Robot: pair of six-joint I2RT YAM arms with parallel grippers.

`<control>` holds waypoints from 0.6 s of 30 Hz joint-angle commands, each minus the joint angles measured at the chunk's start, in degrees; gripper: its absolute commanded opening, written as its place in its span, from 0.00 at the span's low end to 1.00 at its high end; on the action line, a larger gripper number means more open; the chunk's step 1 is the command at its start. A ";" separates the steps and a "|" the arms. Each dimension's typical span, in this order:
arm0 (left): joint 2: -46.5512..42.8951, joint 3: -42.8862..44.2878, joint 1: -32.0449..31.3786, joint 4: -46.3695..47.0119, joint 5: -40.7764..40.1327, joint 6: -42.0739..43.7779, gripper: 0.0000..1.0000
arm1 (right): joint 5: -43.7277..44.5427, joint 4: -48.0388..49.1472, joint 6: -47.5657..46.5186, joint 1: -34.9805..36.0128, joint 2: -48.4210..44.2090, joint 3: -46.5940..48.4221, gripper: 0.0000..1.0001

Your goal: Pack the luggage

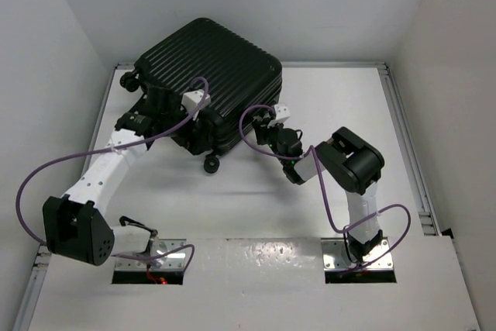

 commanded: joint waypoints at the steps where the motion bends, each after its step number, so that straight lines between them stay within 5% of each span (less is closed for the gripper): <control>1: -1.67 -1.36 -3.97 9.22 -9.86 -7.40 1.00 | 1.57 19.58 -0.38 -1.23 -0.41 1.74 0.00; 8: 4.75 -0.23 -8.90 11.25 -16.14 -7.76 1.00 | 0.96 19.41 -0.38 -2.10 -0.23 2.45 0.00; 12: 6.15 0.30 -8.91 10.20 -16.14 -4.34 0.57 | 0.78 18.97 -1.34 -4.12 -0.49 2.27 0.00; 15: 7.38 0.83 -6.98 5.29 -16.14 -1.17 0.11 | 0.43 18.53 -2.31 -5.97 -0.67 1.75 0.00; 18: 6.78 0.83 -4.61 3.43 -18.07 2.60 0.00 | -0.27 18.18 -3.10 -8.34 -0.50 1.57 0.00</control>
